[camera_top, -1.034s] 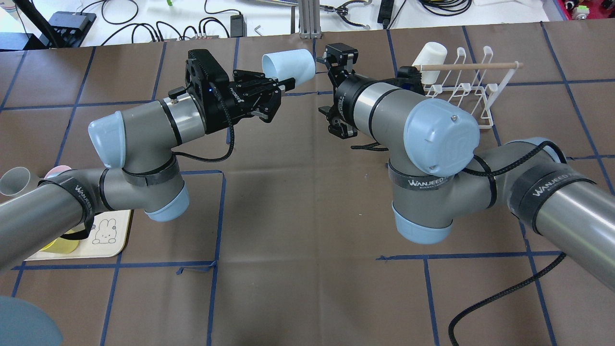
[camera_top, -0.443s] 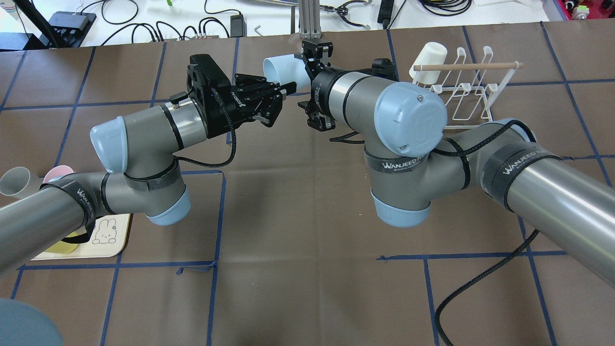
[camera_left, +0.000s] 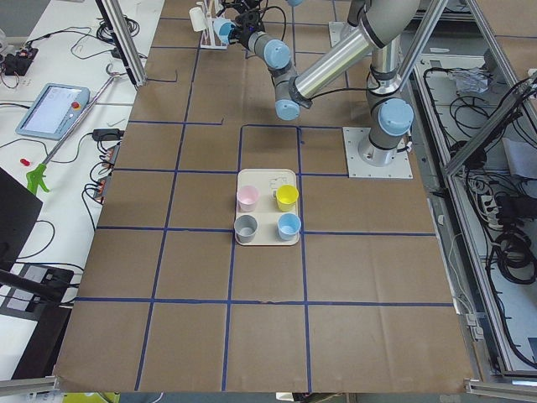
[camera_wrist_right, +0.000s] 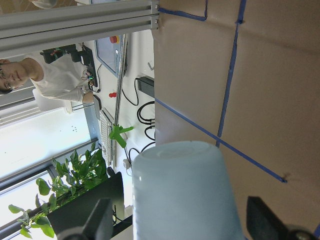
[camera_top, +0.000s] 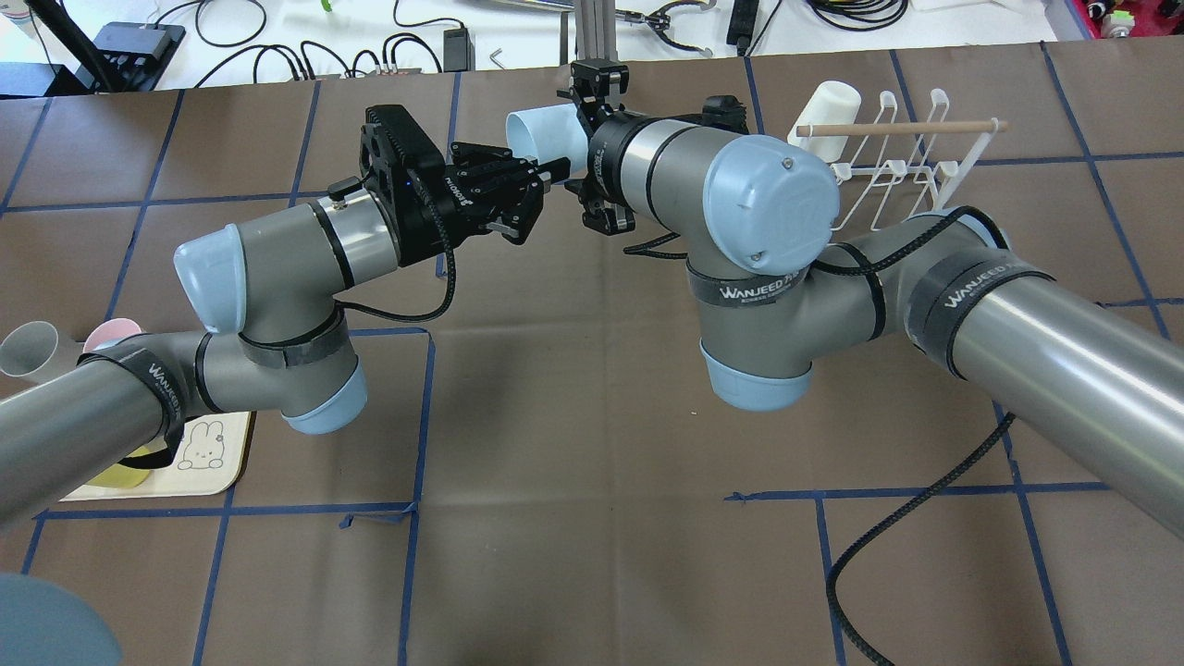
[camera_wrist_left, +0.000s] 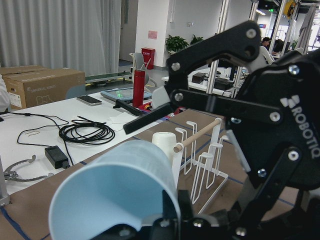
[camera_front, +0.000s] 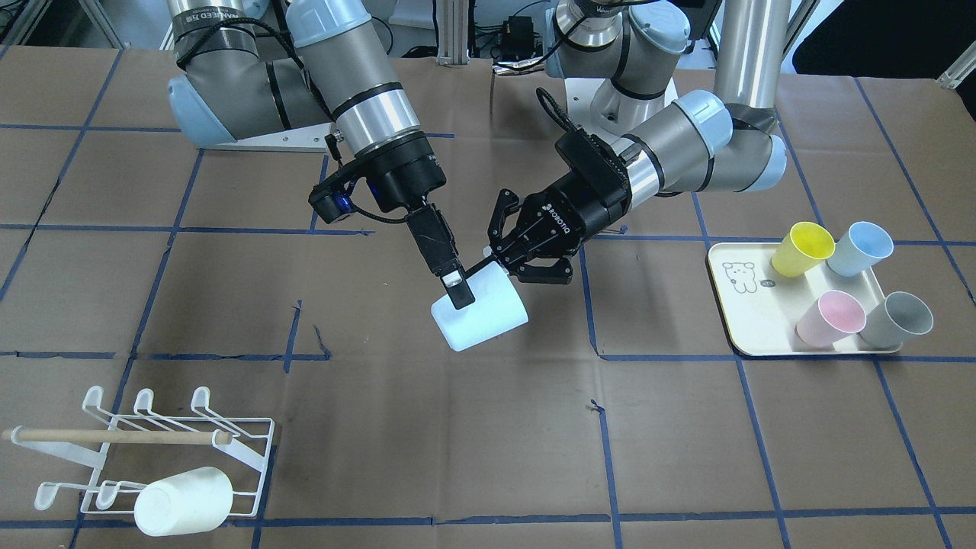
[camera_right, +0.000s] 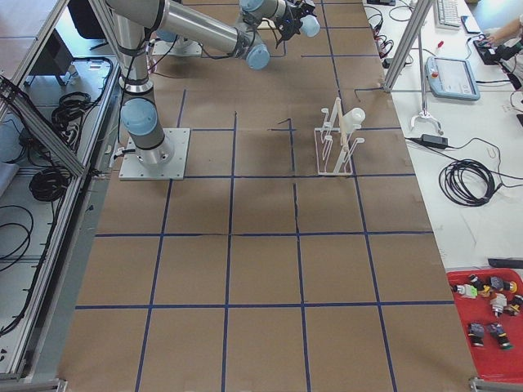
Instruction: Transfer IKEA cup to right arm and place on rack
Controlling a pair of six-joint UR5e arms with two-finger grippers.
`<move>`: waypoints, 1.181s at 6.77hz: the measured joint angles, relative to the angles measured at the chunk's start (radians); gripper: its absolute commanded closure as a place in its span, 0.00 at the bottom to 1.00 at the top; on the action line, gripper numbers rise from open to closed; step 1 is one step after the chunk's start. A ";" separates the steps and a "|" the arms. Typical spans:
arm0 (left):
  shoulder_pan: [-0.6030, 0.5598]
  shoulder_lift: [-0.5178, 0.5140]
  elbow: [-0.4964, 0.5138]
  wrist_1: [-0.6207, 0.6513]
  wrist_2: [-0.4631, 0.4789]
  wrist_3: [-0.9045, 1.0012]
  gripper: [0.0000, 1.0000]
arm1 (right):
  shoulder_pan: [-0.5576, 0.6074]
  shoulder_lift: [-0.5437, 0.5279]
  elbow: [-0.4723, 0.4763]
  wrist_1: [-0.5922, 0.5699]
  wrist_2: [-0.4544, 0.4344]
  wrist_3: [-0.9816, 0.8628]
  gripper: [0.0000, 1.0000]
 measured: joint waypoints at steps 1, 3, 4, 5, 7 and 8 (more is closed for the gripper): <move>0.000 0.000 0.000 0.000 0.001 -0.001 0.97 | 0.000 0.012 -0.013 0.004 0.000 0.000 0.06; -0.001 0.001 0.000 0.000 0.001 -0.001 0.97 | -0.001 0.022 -0.021 0.011 0.000 -0.001 0.07; -0.002 0.001 0.000 0.000 0.001 -0.001 0.97 | -0.001 0.026 -0.021 0.012 0.000 -0.002 0.12; -0.003 0.002 0.000 0.000 0.001 -0.001 0.96 | -0.001 0.028 -0.021 0.012 0.000 -0.002 0.16; -0.003 0.003 0.000 0.000 0.001 -0.001 0.96 | -0.001 0.030 -0.021 0.012 0.001 -0.002 0.39; -0.003 0.004 0.000 0.000 0.001 -0.002 0.93 | -0.001 0.030 -0.021 0.012 0.002 -0.003 0.47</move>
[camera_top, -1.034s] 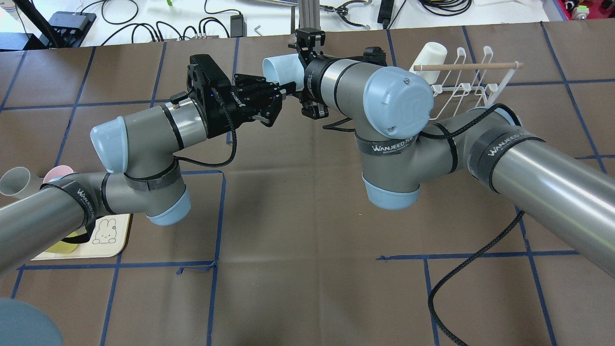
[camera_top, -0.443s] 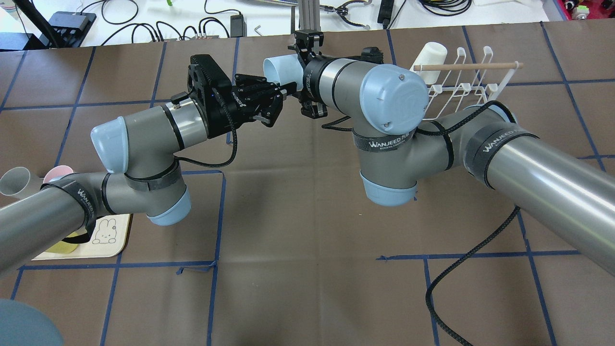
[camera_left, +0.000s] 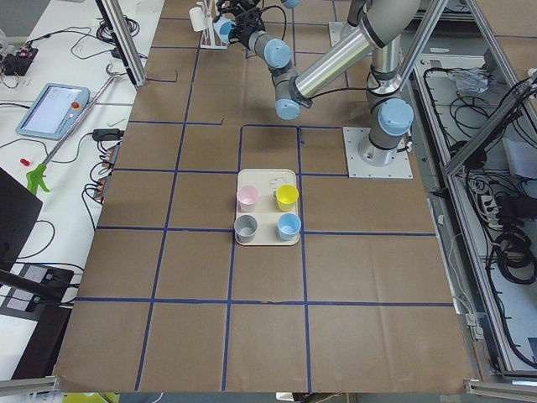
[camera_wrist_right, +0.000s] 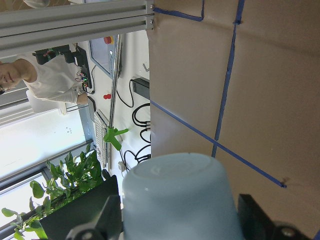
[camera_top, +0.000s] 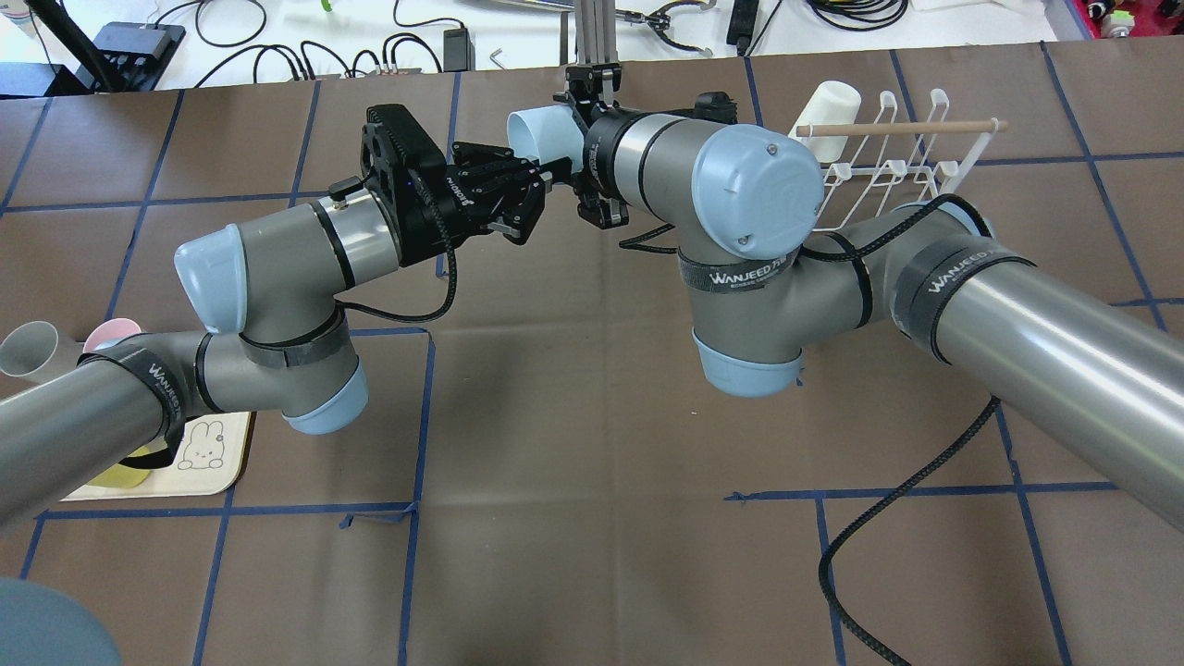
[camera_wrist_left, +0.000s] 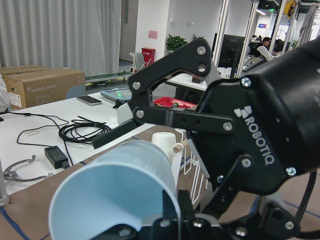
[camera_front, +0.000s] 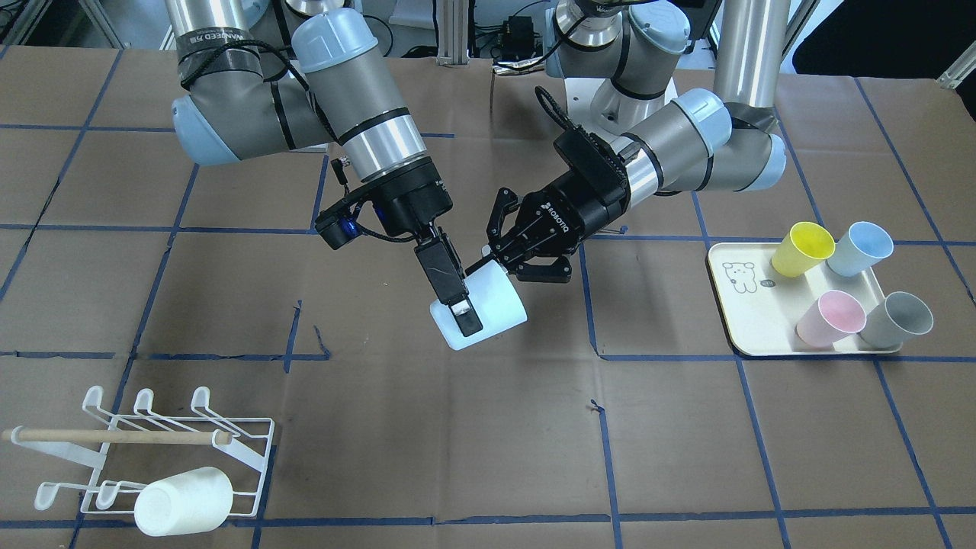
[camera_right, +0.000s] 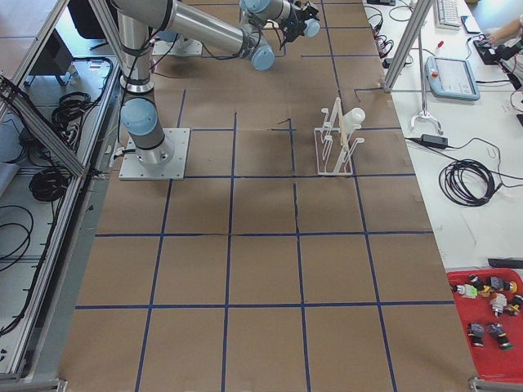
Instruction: Transfer IKEA cup to right arm and place on rack
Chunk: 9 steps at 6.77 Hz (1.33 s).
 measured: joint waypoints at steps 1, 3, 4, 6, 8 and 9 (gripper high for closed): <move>0.000 0.001 0.000 0.000 0.000 -0.004 0.90 | 0.000 -0.001 -0.001 -0.001 0.001 -0.001 0.54; 0.000 0.002 0.003 0.001 0.002 -0.012 0.51 | 0.000 -0.003 -0.002 -0.002 0.002 -0.002 0.60; 0.001 0.003 0.006 0.002 0.009 -0.014 0.34 | 0.000 -0.005 -0.002 -0.001 0.002 -0.002 0.63; 0.001 -0.001 0.010 0.016 0.036 -0.051 0.14 | 0.000 -0.005 -0.001 -0.003 0.002 -0.002 0.70; 0.004 -0.002 0.011 0.032 0.038 -0.088 0.06 | 0.000 -0.006 -0.001 -0.007 0.003 -0.003 0.77; 0.016 0.005 0.010 0.032 0.035 -0.102 0.02 | 0.000 -0.007 -0.001 -0.008 0.003 -0.004 0.84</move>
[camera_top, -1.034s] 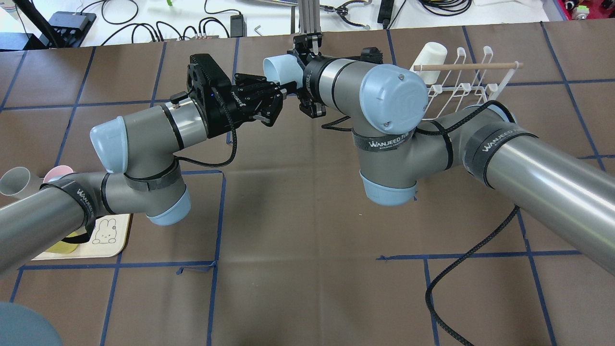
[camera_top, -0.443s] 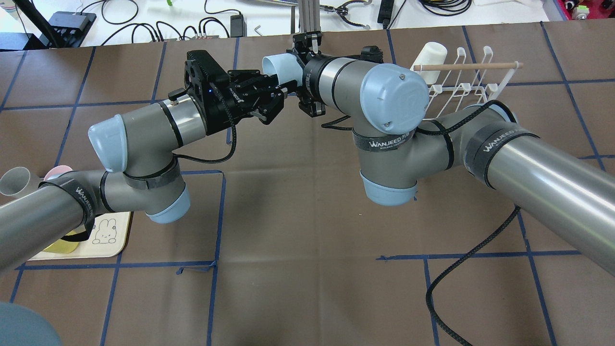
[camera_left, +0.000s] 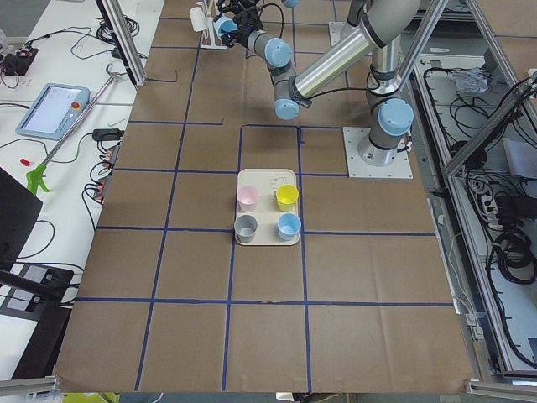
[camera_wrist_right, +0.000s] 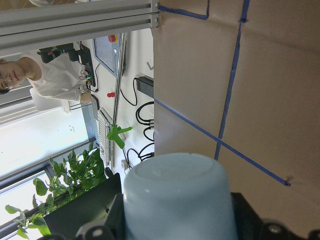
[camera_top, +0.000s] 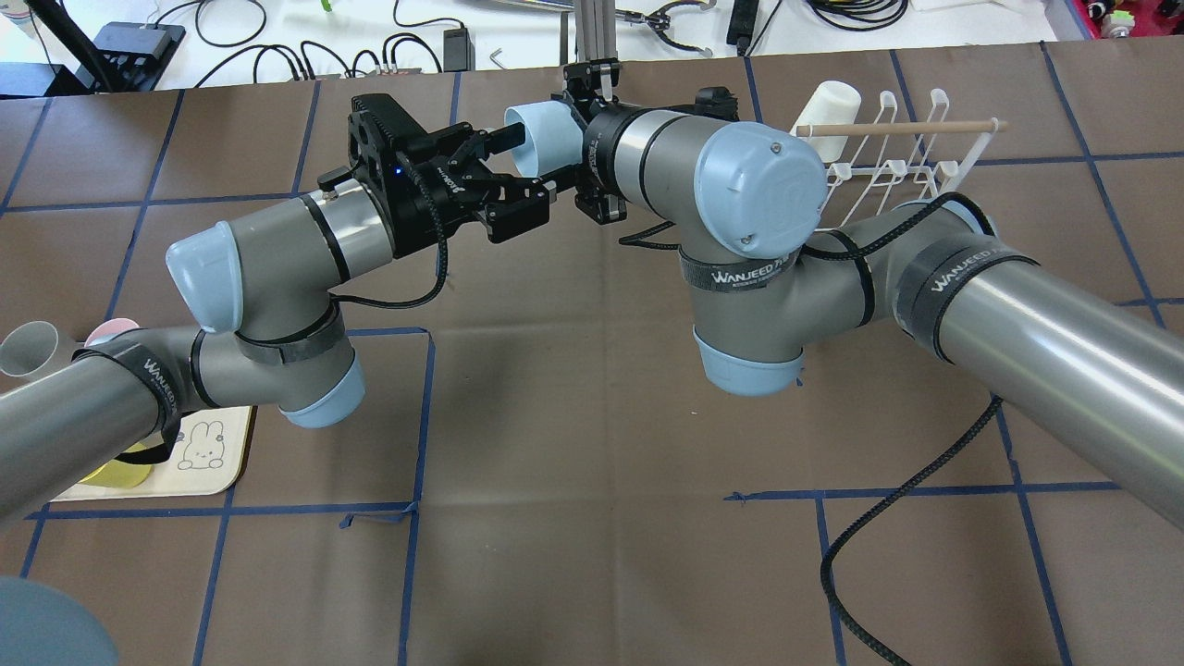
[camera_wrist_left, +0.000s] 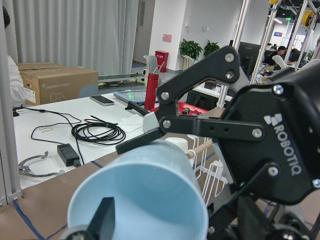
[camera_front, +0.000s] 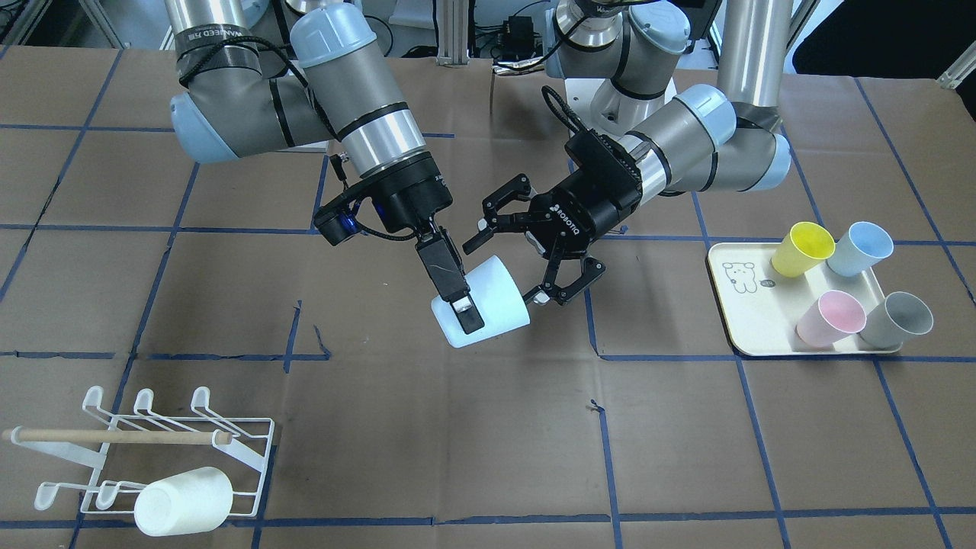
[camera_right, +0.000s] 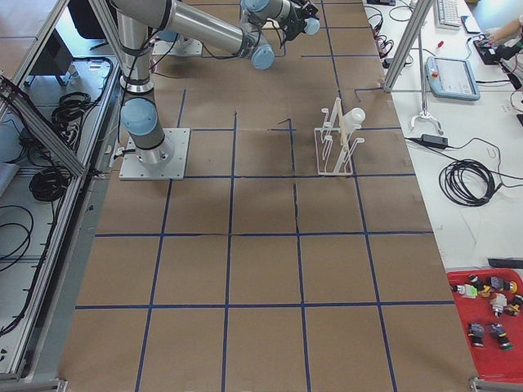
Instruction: Transfer IKEA cup to right arm and place on rack
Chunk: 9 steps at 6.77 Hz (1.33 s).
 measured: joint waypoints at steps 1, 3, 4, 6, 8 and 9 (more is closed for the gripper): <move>0.027 0.006 -0.004 -0.001 -0.007 -0.006 0.01 | 0.000 0.001 -0.001 -0.004 -0.001 -0.005 0.89; 0.122 0.009 -0.007 -0.005 -0.048 -0.008 0.01 | -0.022 0.001 -0.018 -0.010 -0.005 -0.078 0.91; 0.153 0.007 -0.001 -0.020 -0.039 -0.007 0.01 | -0.056 -0.001 -0.027 -0.010 -0.007 -0.143 0.91; 0.167 0.017 0.049 -0.163 0.158 -0.005 0.01 | -0.160 -0.004 -0.030 -0.045 -0.004 -0.339 0.91; 0.140 0.047 0.144 -0.423 0.423 -0.006 0.01 | -0.268 -0.004 -0.028 -0.062 -0.003 -0.667 0.91; 0.113 0.084 0.213 -0.626 0.546 -0.017 0.01 | -0.325 0.000 -0.026 -0.063 -0.003 -0.872 0.93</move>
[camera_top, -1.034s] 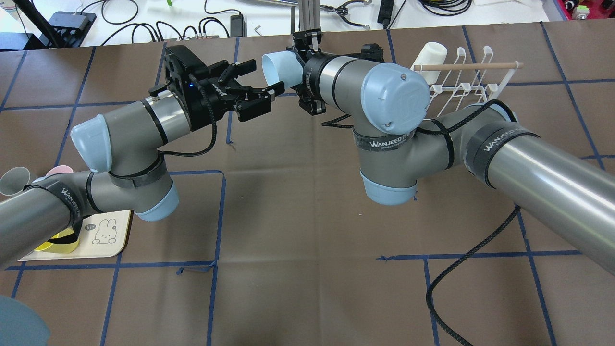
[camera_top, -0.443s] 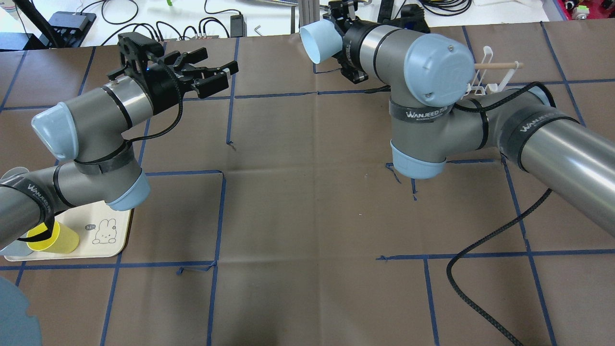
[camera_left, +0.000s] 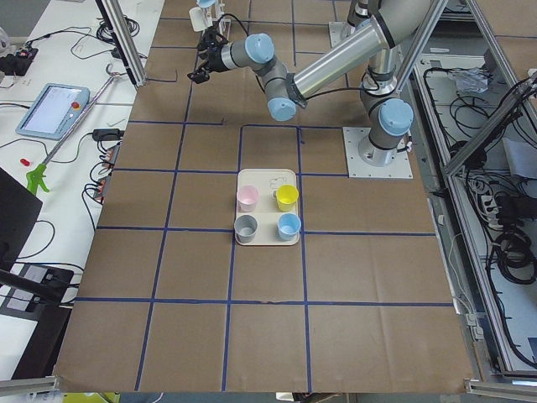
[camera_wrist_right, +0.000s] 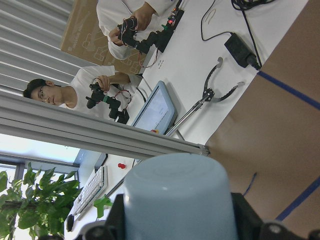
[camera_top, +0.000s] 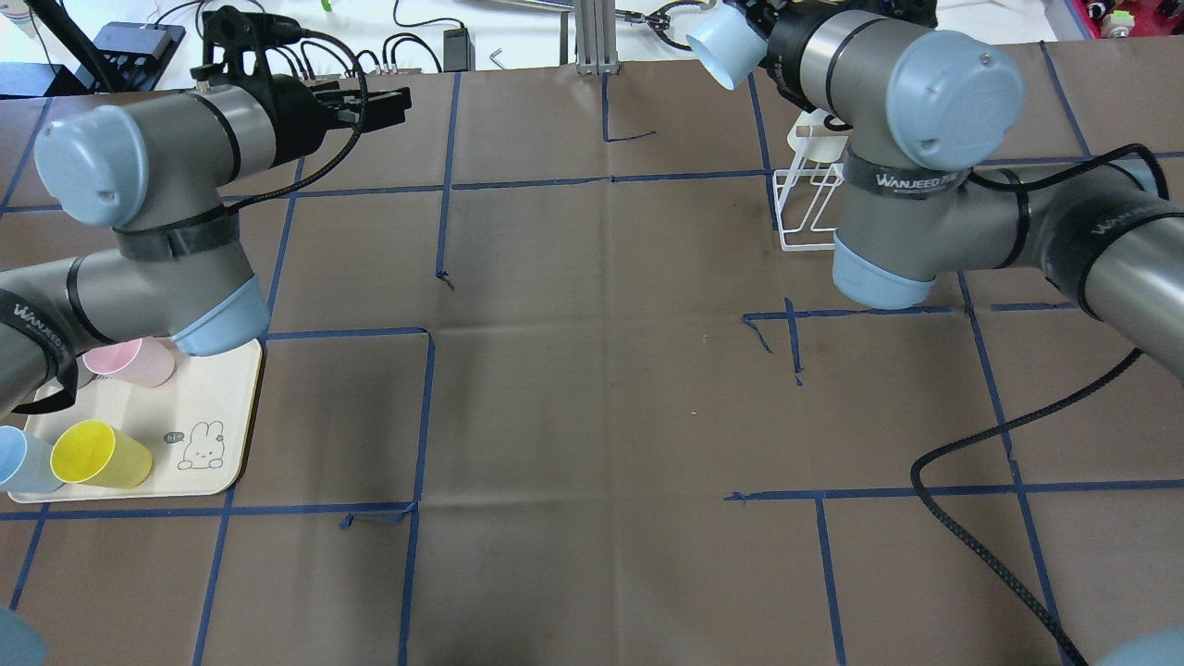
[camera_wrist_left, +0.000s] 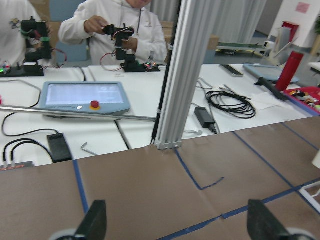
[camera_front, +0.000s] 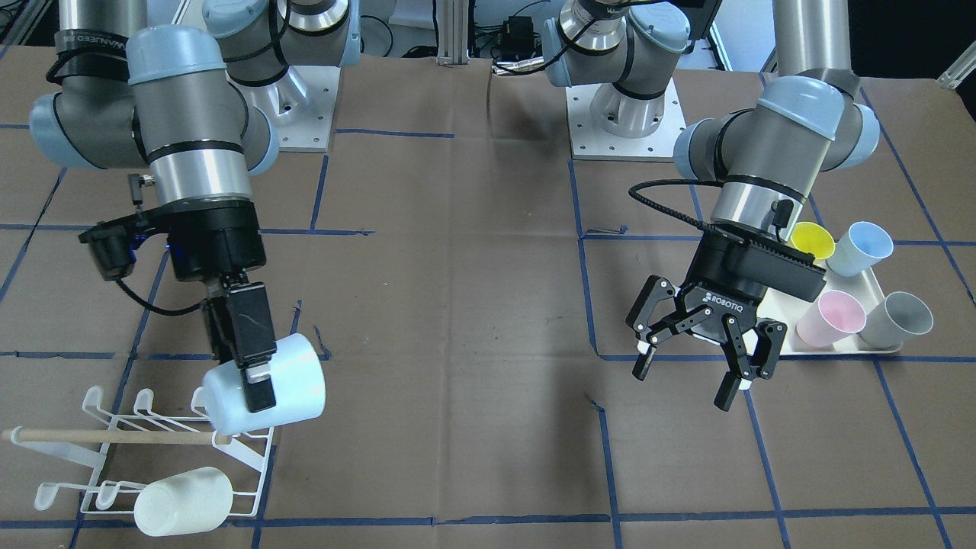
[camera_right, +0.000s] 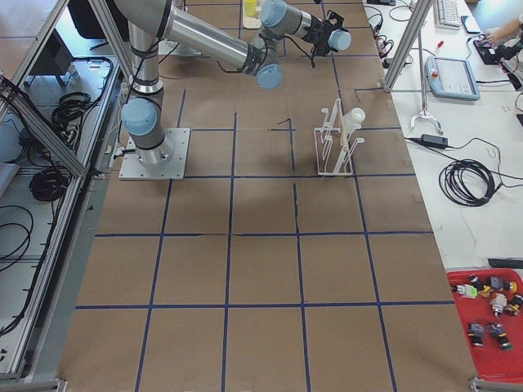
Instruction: Transfer IKEA cup to right arm and place on rack
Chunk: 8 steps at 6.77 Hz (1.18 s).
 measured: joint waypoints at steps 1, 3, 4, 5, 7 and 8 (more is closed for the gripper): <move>-0.029 0.036 0.084 -0.247 0.106 -0.037 0.01 | -0.062 0.004 0.000 -0.001 0.001 -0.202 0.93; -0.093 0.068 0.279 -0.800 0.273 -0.147 0.01 | -0.179 0.026 -0.010 -0.039 0.002 -0.626 0.93; -0.114 0.080 0.364 -1.053 0.323 -0.166 0.01 | -0.227 0.059 -0.031 -0.085 0.003 -0.780 0.93; -0.125 0.100 0.418 -1.259 0.344 -0.173 0.01 | -0.271 0.104 -0.068 -0.113 0.004 -0.899 0.93; -0.129 0.144 0.419 -1.426 0.356 -0.174 0.01 | -0.343 0.196 -0.125 -0.148 0.036 -1.053 0.93; -0.129 0.167 0.391 -1.438 0.367 -0.171 0.01 | -0.354 0.222 -0.121 -0.189 0.044 -1.075 0.93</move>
